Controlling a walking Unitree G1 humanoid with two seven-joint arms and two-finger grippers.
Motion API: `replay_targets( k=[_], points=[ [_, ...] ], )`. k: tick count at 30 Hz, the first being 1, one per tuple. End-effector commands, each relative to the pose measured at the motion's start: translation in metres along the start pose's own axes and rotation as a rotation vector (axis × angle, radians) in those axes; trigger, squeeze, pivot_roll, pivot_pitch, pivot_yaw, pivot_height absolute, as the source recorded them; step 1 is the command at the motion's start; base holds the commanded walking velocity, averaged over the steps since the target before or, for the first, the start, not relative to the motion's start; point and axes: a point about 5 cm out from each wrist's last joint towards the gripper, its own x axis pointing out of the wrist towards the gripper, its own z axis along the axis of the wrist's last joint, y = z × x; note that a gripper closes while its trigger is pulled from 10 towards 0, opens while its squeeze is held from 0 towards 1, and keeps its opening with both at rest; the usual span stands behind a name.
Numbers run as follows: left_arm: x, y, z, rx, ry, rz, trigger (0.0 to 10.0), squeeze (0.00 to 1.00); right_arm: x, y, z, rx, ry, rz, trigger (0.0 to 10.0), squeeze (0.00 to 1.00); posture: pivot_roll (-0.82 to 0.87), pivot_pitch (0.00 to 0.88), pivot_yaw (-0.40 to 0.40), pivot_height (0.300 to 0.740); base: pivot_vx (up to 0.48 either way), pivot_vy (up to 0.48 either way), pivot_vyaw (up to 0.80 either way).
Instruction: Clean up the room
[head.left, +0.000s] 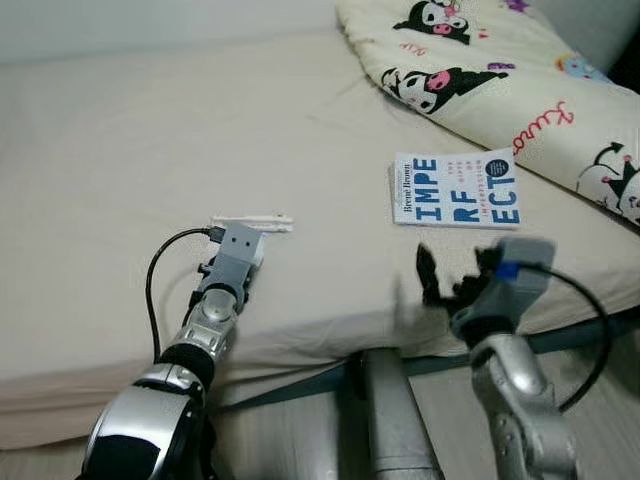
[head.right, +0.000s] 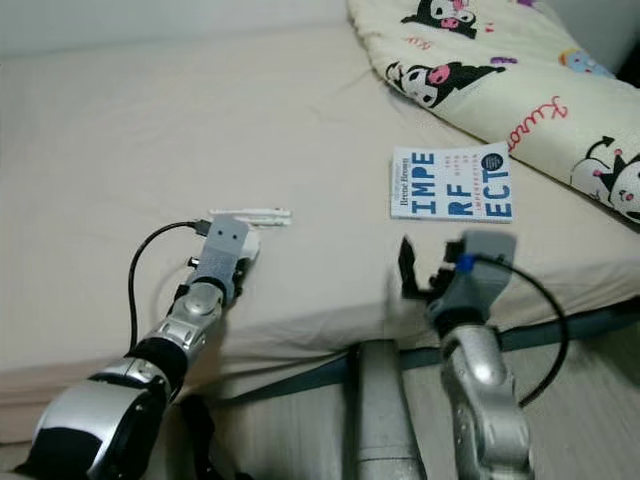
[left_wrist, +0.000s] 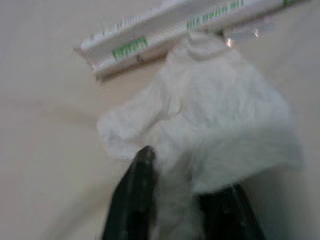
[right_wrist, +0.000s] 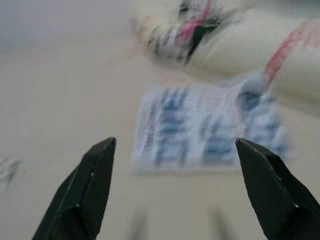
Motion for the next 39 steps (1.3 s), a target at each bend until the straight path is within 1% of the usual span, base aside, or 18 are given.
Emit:
replay_targets(
  k=[1,2,5,9,11,12,15,16,18,22,25,30,33,34,35,36,37,39],
  points=[
    [-0.023,0.003,-0.068,0.027,0.261,-0.016,0.0,0.00,-0.001,-0.006,-0.012,0.029,0.042,-0.010,10.0,0.00,-0.19,0.375,0.063,0.489,0.000,0.000,0.00],
    [-0.027,0.016,-0.078,-0.013,0.266,0.028,0.0,0.00,0.020,-0.016,-0.013,0.025,0.046,-0.006,10.0,0.00,-0.11,0.369,0.055,0.489,0.000,0.000,0.00],
    [-0.028,0.022,-0.081,-0.025,0.263,0.046,0.0,0.00,0.027,-0.018,-0.014,0.027,0.051,0.002,10.0,0.00,-0.11,0.369,0.055,0.489,0.000,0.000,0.00],
    [-0.030,0.056,-0.079,-0.046,0.154,0.139,0.0,0.00,0.055,-0.012,-0.029,0.066,0.119,0.062,10.0,0.00,0.00,0.371,0.048,0.489,0.000,0.000,0.00],
    [-0.033,0.071,-0.073,-0.069,0.085,0.179,0.0,0.00,0.066,-0.002,-0.030,0.095,0.123,0.130,10.0,0.00,0.04,0.373,0.044,0.489,0.000,0.000,0.00],
    [-0.033,0.071,-0.073,-0.069,0.085,0.179,0.0,0.00,0.066,-0.002,-0.030,0.095,0.123,0.130,10.0,0.00,0.04,0.373,0.044,0.489,0.000,0.000,0.00],
    [-0.045,0.092,-0.059,-0.102,-0.028,0.225,0.0,0.00,0.083,0.020,-0.024,0.144,0.102,0.272,10.0,0.00,0.14,0.381,0.031,0.489,0.000,0.000,0.00],
    [-0.045,0.092,-0.059,-0.102,-0.028,0.225,0.0,0.00,0.083,0.020,-0.024,0.144,0.102,0.272,10.0,0.00,0.14,0.381,0.031,0.489,0.000,0.000,0.00],
    [-0.058,0.098,-0.047,-0.118,-0.097,0.233,0.0,0.00,0.091,0.040,-0.020,0.142,0.102,0.376,10.0,0.00,0.17,0.384,0.023,0.489,0.000,0.000,0.00],
    [-0.072,0.097,-0.033,-0.149,-0.154,0.222,0.0,0.00,0.097,0.056,-0.019,0.120,0.116,0.452,10.0,0.00,0.22,0.398,0.003,0.489,0.000,0.000,0.00],
    [-0.092,0.083,-0.010,-0.204,-0.238,0.150,0.0,0.00,0.100,0.073,-0.020,0.085,0.142,0.532,10.0,0.00,0.26,0.412,-0.010,0.489,0.000,0.000,0.00],
    [-0.111,0.067,0.005,-0.187,-0.309,0.028,0.0,0.00,0.103,0.081,-0.019,-0.002,0.168,0.586,10.0,0.00,0.29,0.447,-0.002,0.489,0.000,0.000,0.00],
    [-0.124,0.060,0.013,-0.195,-0.325,-0.038,0.0,0.00,0.107,0.079,-0.015,-0.103,0.182,0.585,10.0,0.00,0.32,0.466,-0.006,0.489,0.000,0.000,0.00],
    [-0.124,0.060,0.013,-0.195,-0.325,-0.038,0.0,0.00,0.107,0.079,-0.015,-0.103,0.182,0.585,10.0,0.00,0.32,0.466,-0.006,0.489,0.000,0.000,0.00],
    [-0.132,0.058,0.016,-0.184,-0.320,-0.063,4.2,0.00,0.109,0.072,-0.013,-0.201,0.192,0.556,10.0,0.00,0.34,0.485,-0.002,0.489,0.000,0.000,0.00],
    [-0.137,0.058,0.019,-0.174,-0.316,-0.077,4.2,0.00,0.110,0.067,-0.012,-0.268,0.196,0.535,10.0,0.00,0.34,0.488,-0.002,0.489,0.000,0.000,0.00],
    [-0.141,0.058,0.018,-0.164,-0.304,-0.088,10.0,0.00,0.112,0.059,-0.011,-0.340,0.207,0.492,10.0,0.00,0.35,0.494,-0.003,0.489,0.000,0.000,0.00],
    [-0.146,0.058,0.019,-0.161,-0.287,-0.094,10.0,0.00,0.113,0.054,-0.010,-0.379,0.215,0.470,10.0,0.00,0.35,0.502,-0.001,0.489,0.000,0.000,0.00]
  ],
)
